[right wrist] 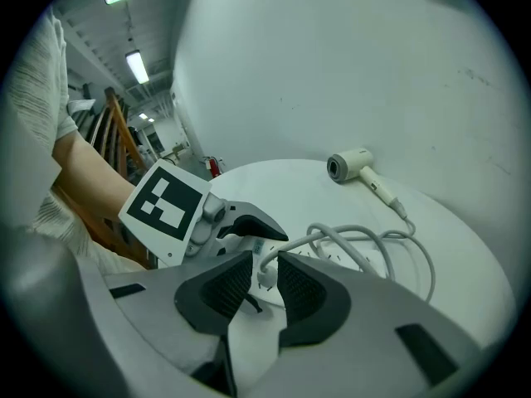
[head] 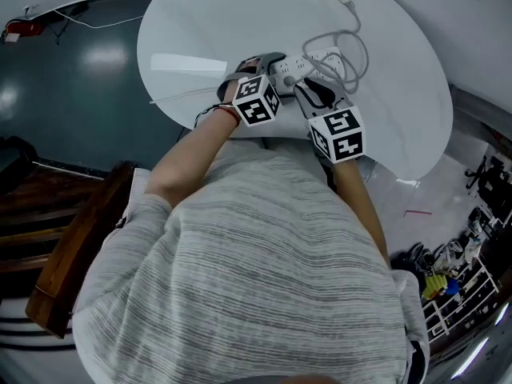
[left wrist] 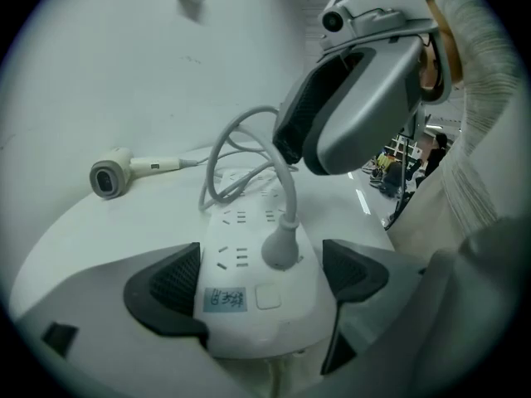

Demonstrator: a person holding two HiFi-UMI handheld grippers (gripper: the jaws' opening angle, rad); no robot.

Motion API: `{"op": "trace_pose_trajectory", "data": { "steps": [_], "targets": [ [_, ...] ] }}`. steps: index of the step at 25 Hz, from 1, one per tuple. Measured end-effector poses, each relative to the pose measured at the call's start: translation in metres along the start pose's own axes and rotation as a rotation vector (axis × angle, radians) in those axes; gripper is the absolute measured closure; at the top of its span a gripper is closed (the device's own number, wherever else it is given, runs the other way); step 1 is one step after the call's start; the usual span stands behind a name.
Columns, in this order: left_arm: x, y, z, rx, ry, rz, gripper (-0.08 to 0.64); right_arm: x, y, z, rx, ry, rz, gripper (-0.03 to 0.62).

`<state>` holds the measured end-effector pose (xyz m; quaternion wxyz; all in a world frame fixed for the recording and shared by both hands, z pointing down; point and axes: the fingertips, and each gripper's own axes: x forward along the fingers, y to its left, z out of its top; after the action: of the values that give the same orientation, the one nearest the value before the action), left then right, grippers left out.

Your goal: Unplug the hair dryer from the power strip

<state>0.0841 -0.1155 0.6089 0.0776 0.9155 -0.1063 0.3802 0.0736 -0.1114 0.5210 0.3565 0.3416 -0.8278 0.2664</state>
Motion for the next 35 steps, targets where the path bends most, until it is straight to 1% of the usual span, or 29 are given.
{"op": "trace_pose_trajectory", "data": {
  "steps": [7, 12, 14, 18, 21, 23, 25, 27, 30, 33, 35],
  "targets": [
    [0.001, 0.001, -0.002, -0.01, 0.018, -0.008, 0.109, 0.001, 0.005, -0.018, 0.062, 0.062, 0.012, 0.488],
    [0.001, 0.0, -0.003, -0.016, 0.019, -0.015, 0.109, 0.018, 0.0, -0.008, 0.076, 0.069, 0.031, 0.488],
    [0.001, 0.0, -0.003, -0.019, 0.022, -0.017, 0.109, 0.025, -0.002, -0.006, 0.074, 0.089, 0.034, 0.488],
    [0.003, -0.001, -0.002, -0.027, 0.029, -0.019, 0.109, 0.026, 0.0, -0.006, 0.101, 0.119, 0.038, 0.549],
    [0.004, 0.0, -0.003, -0.033, 0.036, -0.022, 0.109, 0.025, 0.004, -0.009, 0.065, 0.129, -0.001, 0.552],
    [0.005, -0.002, -0.004, -0.028, 0.039, -0.03, 0.109, 0.023, 0.006, -0.012, 0.053, 0.134, -0.003, 0.554],
    [0.005, -0.005, -0.004, -0.021, 0.039, -0.041, 0.109, 0.024, 0.004, -0.01, 0.078, 0.123, 0.002, 0.554],
    [0.005, -0.005, -0.003, -0.031, 0.034, -0.044, 0.109, 0.027, 0.0, -0.004, 0.1, 0.109, -0.006, 0.554],
    [0.005, -0.004, -0.003, -0.052, 0.032, -0.032, 0.109, 0.024, 0.003, -0.003, 0.093, 0.096, -0.011, 0.554],
    [0.005, -0.004, -0.004, -0.055, 0.037, -0.027, 0.109, 0.007, 0.014, 0.01, 0.098, 0.02, 0.008, 0.555],
    [0.005, -0.003, -0.004, -0.056, 0.038, -0.028, 0.109, 0.0, 0.015, 0.024, 0.079, -0.018, 0.0, 0.554]
  ]
}}
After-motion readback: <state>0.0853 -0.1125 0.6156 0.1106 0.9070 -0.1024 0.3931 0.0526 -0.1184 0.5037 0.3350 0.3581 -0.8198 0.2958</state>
